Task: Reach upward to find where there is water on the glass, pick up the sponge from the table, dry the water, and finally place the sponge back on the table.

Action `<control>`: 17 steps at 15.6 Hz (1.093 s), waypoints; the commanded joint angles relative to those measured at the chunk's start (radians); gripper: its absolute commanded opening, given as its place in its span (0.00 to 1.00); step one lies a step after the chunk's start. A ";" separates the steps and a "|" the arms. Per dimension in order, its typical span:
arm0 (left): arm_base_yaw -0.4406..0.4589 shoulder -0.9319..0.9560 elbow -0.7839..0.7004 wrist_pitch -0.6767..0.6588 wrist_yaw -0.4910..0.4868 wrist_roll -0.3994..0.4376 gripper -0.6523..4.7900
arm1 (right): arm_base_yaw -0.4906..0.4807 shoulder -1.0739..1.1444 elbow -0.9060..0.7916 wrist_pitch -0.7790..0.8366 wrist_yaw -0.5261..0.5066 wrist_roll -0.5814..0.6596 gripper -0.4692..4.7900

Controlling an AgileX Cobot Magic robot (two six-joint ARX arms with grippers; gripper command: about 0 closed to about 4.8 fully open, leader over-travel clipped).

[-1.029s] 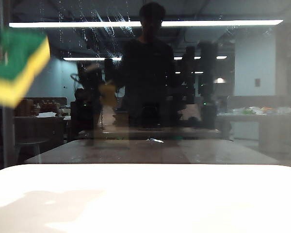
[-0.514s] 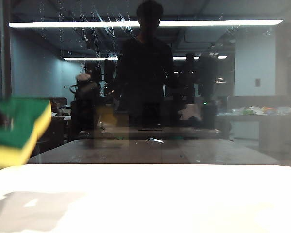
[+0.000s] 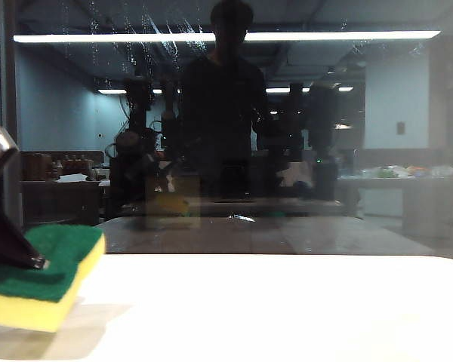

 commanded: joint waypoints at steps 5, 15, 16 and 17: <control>-0.062 0.095 0.007 0.056 -0.031 -0.010 0.62 | 0.000 -0.002 0.002 0.016 0.005 0.008 0.09; -0.062 0.094 0.053 0.035 -0.031 -0.006 0.76 | 0.000 -0.002 0.003 0.031 0.005 0.012 0.09; -0.062 0.094 0.053 0.033 -0.031 -0.006 0.76 | 0.000 -0.002 0.003 0.031 0.005 0.012 0.09; -0.062 0.093 0.053 0.031 -0.029 -0.006 0.76 | 0.000 -0.002 0.003 0.031 0.005 0.012 0.09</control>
